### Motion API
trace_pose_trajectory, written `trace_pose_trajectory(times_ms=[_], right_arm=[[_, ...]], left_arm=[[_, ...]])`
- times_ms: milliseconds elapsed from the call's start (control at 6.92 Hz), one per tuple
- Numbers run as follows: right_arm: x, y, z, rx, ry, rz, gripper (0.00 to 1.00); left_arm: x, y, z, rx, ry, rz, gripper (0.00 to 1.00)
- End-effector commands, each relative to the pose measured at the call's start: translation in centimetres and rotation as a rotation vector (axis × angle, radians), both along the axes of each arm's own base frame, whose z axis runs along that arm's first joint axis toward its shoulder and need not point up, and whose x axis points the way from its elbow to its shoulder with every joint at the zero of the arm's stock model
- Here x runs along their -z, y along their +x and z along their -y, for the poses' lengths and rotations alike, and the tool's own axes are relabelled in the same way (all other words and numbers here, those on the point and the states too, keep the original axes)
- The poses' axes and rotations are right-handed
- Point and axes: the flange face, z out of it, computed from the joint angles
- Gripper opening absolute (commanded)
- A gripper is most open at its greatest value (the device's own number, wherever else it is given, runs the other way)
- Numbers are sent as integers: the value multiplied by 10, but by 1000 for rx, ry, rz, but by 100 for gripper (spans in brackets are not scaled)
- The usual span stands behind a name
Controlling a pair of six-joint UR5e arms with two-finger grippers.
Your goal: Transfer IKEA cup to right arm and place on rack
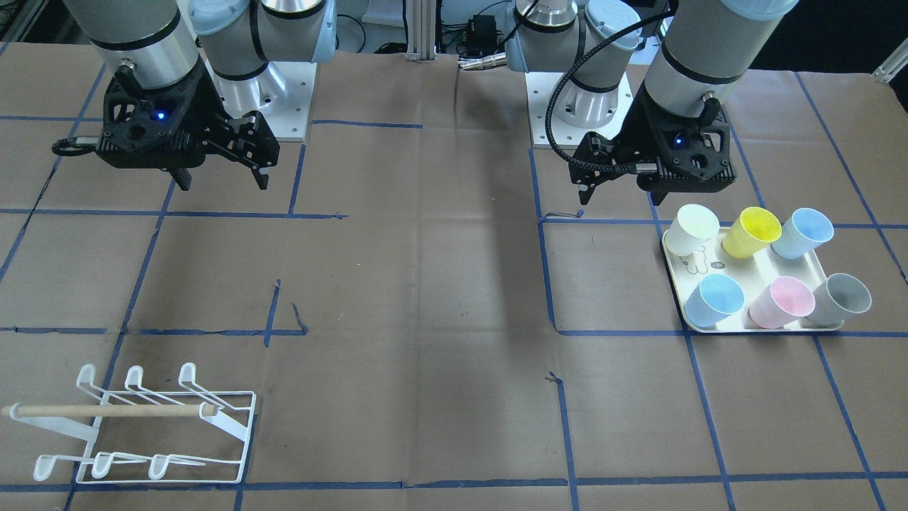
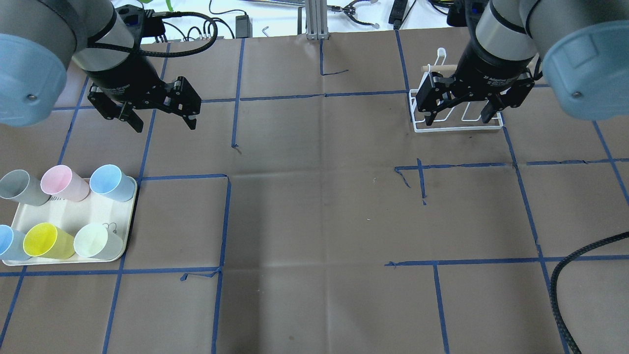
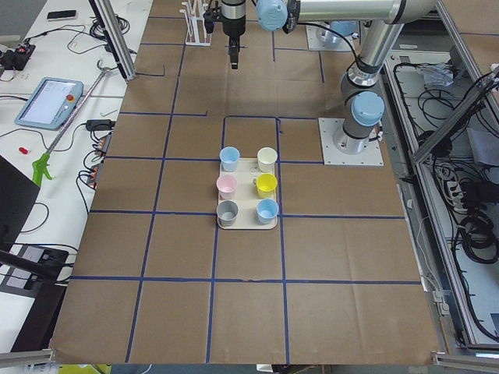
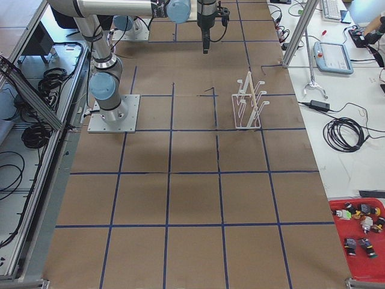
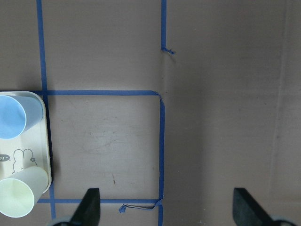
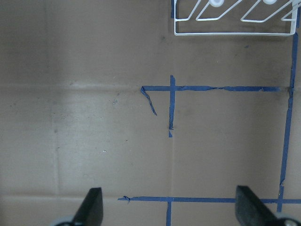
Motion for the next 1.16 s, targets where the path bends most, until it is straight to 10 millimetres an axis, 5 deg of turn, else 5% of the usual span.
trace_pose_trajectory(times_ms=[0,434,578,1012], right_arm=[[-2,0,0,4,-5,0,100],[-9,1,7,8,-79,15,100],[-17,2,16,13,-181,18,100],[-11,16,20,-3,-182,154,100]], left_arm=[[1,0,1,1,3,4,100],[-4,15,0,28,-9,9,100],[-3,40,3,32,-6,10,100],[17,160,6,38,27,-3,100]])
